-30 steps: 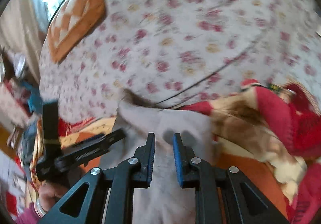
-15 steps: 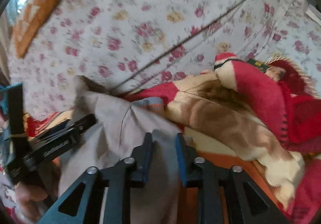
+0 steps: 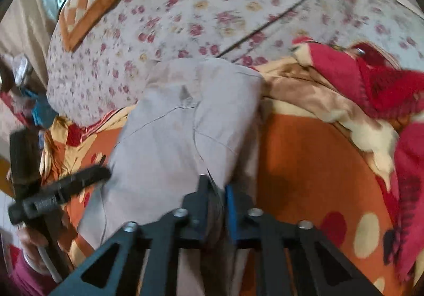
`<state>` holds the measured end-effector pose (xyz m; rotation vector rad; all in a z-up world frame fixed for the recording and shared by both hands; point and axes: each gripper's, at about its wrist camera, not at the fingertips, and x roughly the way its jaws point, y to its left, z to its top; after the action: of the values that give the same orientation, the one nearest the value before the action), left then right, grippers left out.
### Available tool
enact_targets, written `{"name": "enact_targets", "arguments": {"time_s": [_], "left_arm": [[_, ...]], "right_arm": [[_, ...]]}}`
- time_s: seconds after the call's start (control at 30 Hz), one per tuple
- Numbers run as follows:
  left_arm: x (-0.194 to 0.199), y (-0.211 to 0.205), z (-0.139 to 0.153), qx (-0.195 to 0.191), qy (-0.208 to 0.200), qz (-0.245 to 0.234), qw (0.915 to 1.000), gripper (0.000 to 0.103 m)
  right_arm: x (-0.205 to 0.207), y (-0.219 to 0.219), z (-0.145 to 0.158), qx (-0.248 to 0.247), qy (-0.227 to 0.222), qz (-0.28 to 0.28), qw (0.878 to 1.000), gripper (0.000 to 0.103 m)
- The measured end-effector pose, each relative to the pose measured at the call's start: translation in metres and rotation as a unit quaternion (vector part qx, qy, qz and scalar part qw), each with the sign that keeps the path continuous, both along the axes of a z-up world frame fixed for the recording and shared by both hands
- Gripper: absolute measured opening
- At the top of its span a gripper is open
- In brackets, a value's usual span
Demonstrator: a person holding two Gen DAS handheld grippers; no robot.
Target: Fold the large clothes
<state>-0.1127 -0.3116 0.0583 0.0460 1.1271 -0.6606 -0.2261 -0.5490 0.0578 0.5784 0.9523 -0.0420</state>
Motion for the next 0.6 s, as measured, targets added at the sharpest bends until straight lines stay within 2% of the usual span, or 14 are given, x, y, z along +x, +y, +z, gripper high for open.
{"name": "enact_targets", "arguments": {"time_s": [0.13,0.2,0.23,0.27,0.3,0.43,0.5,0.6], "left_arm": [[0.005,0.015,-0.012,-0.034,0.047,0.021,0.9981,0.086],[0.011,0.022,-0.012,-0.058,0.060,0.037,0.9958,0.086],[0.015,0.025,-0.010,-0.071,0.062,0.045,0.9945,0.086],[0.018,0.026,-0.009,-0.077,0.064,0.047,0.9938,0.086],[0.022,0.026,-0.009,-0.084,0.068,0.048,0.9930,0.086],[0.036,0.018,-0.033,-0.090,0.130,0.030,0.9869,0.087],[0.038,0.019,-0.036,-0.107,0.131,0.030,0.9851,0.088],[0.041,0.016,-0.035,-0.106,0.134,0.013,0.9852,0.088]], "right_arm": [[-0.012,0.003,-0.005,0.002,0.004,-0.008,1.000,0.010],[-0.017,-0.002,0.007,0.016,-0.022,-0.017,0.999,0.017],[-0.018,-0.004,0.012,0.014,-0.027,-0.021,0.999,0.046],[-0.018,-0.006,0.016,0.008,-0.029,-0.026,0.999,0.081],[-0.017,-0.009,0.017,0.008,-0.034,-0.030,0.999,0.089],[-0.003,-0.017,0.008,0.055,-0.035,-0.015,0.998,0.089],[0.011,-0.018,-0.004,0.068,-0.018,-0.010,0.997,0.089],[0.026,-0.011,-0.013,0.080,-0.017,0.015,0.997,0.083]]}}
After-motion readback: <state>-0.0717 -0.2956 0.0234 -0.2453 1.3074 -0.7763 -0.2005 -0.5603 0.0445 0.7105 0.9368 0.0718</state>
